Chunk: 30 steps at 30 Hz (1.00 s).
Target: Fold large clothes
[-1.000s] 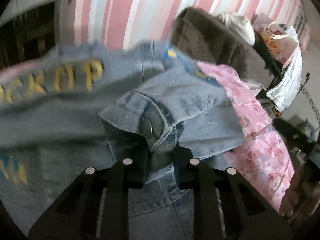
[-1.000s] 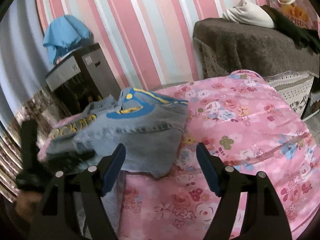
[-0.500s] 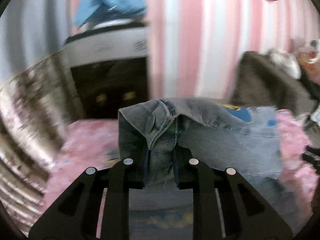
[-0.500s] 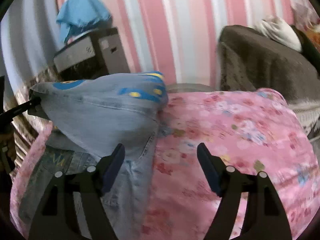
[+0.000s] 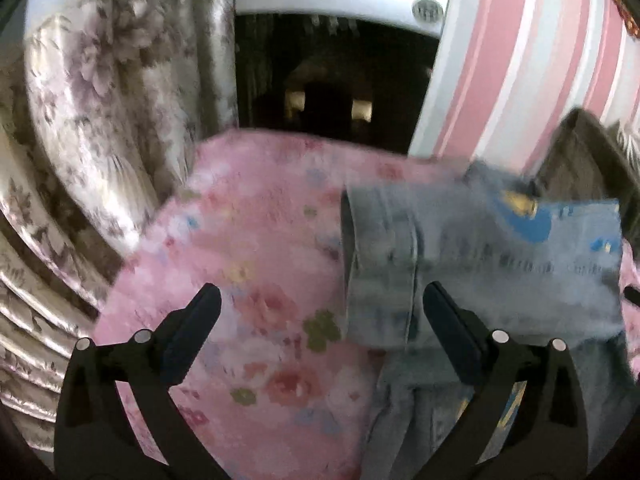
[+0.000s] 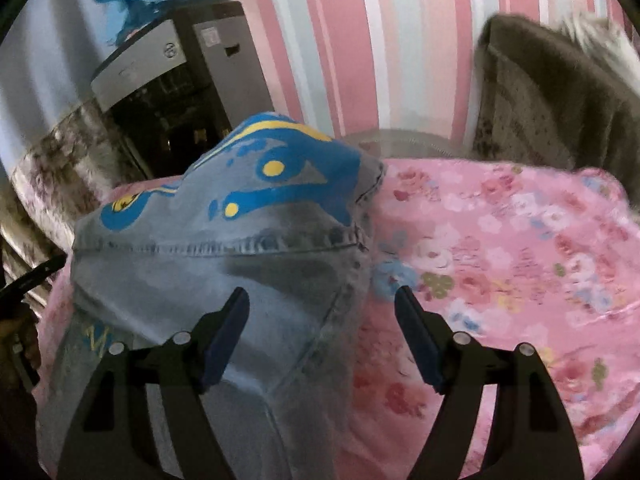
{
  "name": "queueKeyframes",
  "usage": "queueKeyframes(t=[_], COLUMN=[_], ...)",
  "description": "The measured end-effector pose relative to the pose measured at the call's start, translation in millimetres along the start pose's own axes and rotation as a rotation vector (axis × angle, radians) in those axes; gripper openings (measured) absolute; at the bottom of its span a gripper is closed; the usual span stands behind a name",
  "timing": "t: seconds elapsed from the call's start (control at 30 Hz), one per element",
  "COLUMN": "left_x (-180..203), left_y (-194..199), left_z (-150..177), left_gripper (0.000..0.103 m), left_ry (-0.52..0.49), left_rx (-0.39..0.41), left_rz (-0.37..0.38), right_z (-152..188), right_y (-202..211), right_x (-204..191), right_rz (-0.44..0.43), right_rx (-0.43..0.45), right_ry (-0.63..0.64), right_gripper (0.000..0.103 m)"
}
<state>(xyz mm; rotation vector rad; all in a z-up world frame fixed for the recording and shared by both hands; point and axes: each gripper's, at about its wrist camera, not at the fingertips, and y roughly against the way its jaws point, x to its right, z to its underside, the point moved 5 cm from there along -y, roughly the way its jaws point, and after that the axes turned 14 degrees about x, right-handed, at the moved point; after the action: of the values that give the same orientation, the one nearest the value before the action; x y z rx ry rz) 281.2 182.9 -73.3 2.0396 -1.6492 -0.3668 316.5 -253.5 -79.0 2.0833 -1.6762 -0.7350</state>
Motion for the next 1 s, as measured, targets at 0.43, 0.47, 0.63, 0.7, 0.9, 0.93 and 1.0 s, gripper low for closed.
queueKeyframes(t=[0.43,0.47,0.63,0.7,0.9,0.93,1.0], left_x=[69,70,76,85,89,85,82], left_y=[-36,-38,-41,-36,-32,-30,-24], left_z=[33,39,45,47,49,48,47], left_gripper=[0.1,0.1,0.1,0.1,0.1,0.1,0.1], left_ry=[-0.164,-0.15,-0.098,-0.096,-0.119,-0.11,-0.092], left_rx=[-0.077,-0.091,-0.105,-0.109,-0.108,-0.103,-0.101], left_rz=[0.076,0.087,0.108,0.142,0.128,0.121,0.129], right_z=[39,42,21,2,-19,-10,8], right_y=[35,36,43,52,95,106,115], right_x=[38,46,61,82,128,123,117], right_rz=[0.018,0.0,0.112,0.227,0.172,0.135,0.114], right_rx=[0.015,0.017,0.107,0.179,0.176,0.197,0.177], right_ry=[-0.04,-0.08,-0.04,-0.031,-0.146,-0.143,-0.128], right_gripper=[0.034,0.035,0.003,0.0,0.076,0.087,0.086])
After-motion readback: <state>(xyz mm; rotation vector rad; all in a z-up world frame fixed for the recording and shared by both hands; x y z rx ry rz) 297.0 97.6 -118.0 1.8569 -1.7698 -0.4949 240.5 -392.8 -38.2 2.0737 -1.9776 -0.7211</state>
